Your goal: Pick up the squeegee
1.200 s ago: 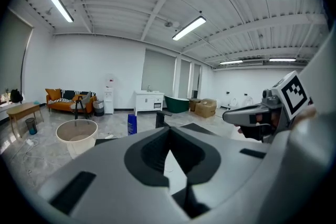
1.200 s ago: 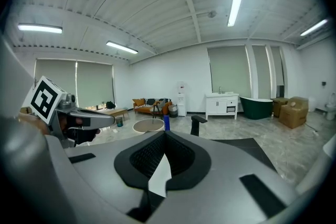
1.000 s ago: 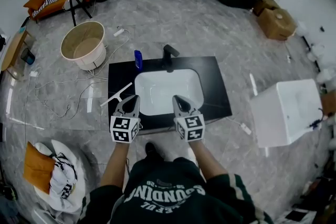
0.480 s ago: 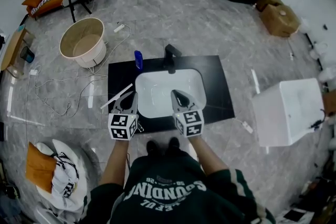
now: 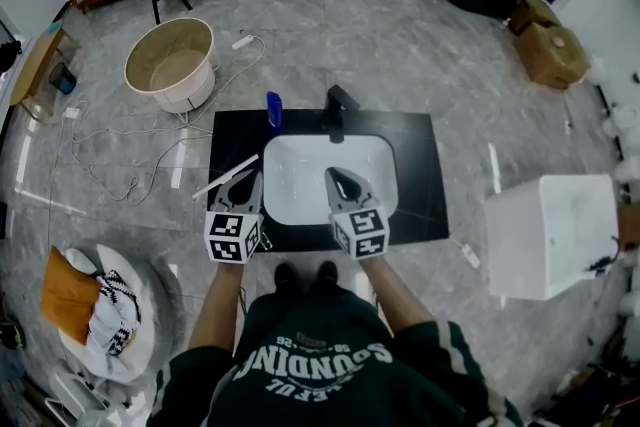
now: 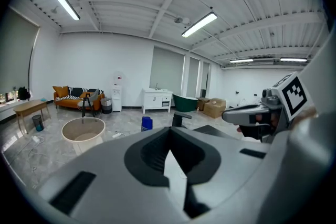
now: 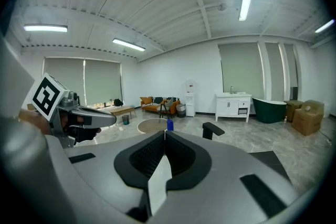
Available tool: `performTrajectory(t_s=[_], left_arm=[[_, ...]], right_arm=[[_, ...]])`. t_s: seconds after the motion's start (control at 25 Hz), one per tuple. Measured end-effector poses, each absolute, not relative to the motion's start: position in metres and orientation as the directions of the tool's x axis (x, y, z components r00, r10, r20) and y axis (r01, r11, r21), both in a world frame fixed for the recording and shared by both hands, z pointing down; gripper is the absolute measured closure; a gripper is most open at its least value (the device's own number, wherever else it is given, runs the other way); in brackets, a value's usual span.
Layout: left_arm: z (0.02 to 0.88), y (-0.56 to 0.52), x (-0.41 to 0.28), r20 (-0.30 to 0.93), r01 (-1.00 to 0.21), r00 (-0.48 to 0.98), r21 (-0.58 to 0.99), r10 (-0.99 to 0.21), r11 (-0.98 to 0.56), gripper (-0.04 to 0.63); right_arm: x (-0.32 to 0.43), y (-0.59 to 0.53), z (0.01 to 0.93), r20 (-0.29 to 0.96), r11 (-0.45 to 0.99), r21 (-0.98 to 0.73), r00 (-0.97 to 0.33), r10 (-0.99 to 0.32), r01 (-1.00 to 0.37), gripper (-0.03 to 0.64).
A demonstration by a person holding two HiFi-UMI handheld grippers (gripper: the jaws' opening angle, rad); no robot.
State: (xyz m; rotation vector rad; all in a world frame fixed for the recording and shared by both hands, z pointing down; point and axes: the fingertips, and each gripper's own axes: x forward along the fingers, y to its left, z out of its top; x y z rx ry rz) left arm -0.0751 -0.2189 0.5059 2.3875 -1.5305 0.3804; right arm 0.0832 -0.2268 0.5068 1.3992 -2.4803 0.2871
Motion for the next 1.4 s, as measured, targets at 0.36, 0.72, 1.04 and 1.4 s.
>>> performTrajectory(t_s=[0.36,0.72,1.04,1.4], left_arm=[[0.516,-0.199,-0.114,0.388,-0.952,0.307,0.109,-0.869,-0.287,0.594],[0.532,-0.171,-0.158,0.412,-0.977,0.211,0.126,-0.886,-0.174,0.594],[0.546,-0.15,-0.177,0.436,-0.982,0.172,0.142,-0.884,-0.121,0.594],[0.567,-0.127,-0.196,0.469,-0.983,0.141,0.169,-0.872,-0.069,0.594]], right_arm=[[0.042,-0.217,0.514,0.354,0.625,-0.046,-0.598,-0.719,-0.779,0.559],[0.002,-0.194,0.535,0.404,0.708,-0.065,-0.667,-0.626,-0.703,0.488],[-0.031,-0.178,0.554,0.443,0.757,-0.086,-0.705,-0.553,-0.648,0.488],[-0.071,-0.155,0.581,0.5,0.799,-0.135,-0.737,-0.456,-0.586,0.488]])
